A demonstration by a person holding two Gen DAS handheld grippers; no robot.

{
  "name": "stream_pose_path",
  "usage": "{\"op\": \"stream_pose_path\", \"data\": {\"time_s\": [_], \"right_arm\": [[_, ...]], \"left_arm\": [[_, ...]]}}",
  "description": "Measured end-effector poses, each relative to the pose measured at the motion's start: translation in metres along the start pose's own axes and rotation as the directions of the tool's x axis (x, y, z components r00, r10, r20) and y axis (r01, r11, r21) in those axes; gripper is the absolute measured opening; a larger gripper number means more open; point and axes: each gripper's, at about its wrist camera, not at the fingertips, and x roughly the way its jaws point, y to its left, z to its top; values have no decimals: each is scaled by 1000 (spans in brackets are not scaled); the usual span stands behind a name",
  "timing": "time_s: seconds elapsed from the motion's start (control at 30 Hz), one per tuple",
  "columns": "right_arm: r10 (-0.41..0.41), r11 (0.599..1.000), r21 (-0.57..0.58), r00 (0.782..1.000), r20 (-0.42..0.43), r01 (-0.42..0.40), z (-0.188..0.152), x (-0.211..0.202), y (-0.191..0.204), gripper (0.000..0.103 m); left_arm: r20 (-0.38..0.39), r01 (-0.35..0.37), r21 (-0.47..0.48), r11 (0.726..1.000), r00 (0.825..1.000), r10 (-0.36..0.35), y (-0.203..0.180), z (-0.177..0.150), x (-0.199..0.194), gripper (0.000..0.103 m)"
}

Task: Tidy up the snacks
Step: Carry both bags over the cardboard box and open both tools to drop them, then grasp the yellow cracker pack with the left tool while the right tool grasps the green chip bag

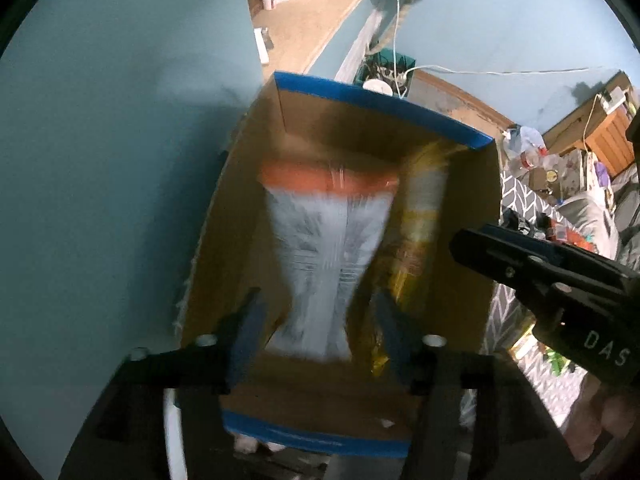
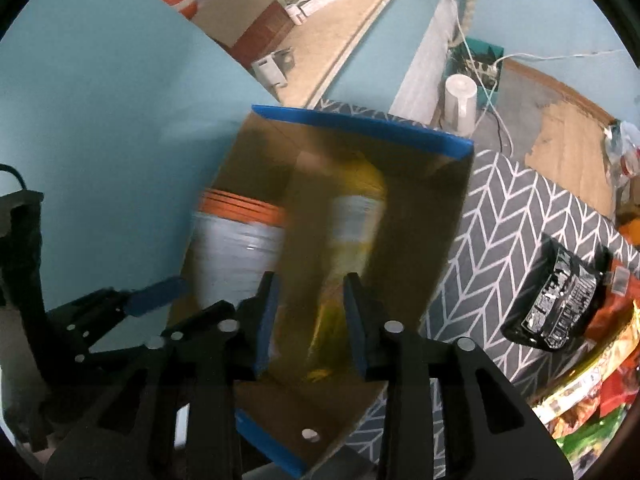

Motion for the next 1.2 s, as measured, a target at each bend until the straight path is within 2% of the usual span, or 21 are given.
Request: {"op": "stream_pose_path", "data": {"time_s": [0.03, 0.27, 0.37, 0.67, 0.8, 1.0, 1.2], "right_arm": [[-15, 1000, 4, 1000, 4, 15, -1, -2, -2, 43], [-88, 995, 44, 996, 30, 87, -7, -22, -15, 64], [-127, 991, 54, 991, 44, 125, -9, -35, -23, 69], [-207, 976, 82, 977, 57, 202, -25, -69, -52, 73], [-231, 968, 114, 971, 54, 224, -37, -82, -67, 75], [-257, 954, 172, 965, 49, 245, -60, -103, -93, 75], [-304, 923, 262, 951, 55, 280, -86, -130, -130, 75]], "left_arm": [[8, -8, 9, 1000, 1000, 8, -2, 0, -1, 70], [5, 11, 37, 999, 1000, -11, -5, 4, -3, 70], [14, 9, 57, 998, 1000, -10, -13, 3, -9, 71], [29, 54, 92, 994, 998, -57, -41, -1, -28, 73], [41, 64, 113, 992, 997, -69, -57, -2, -35, 77], [50, 83, 154, 985, 995, -92, -86, -6, -42, 78], [22, 96, 218, 971, 994, -103, -124, -15, -39, 78]]}}
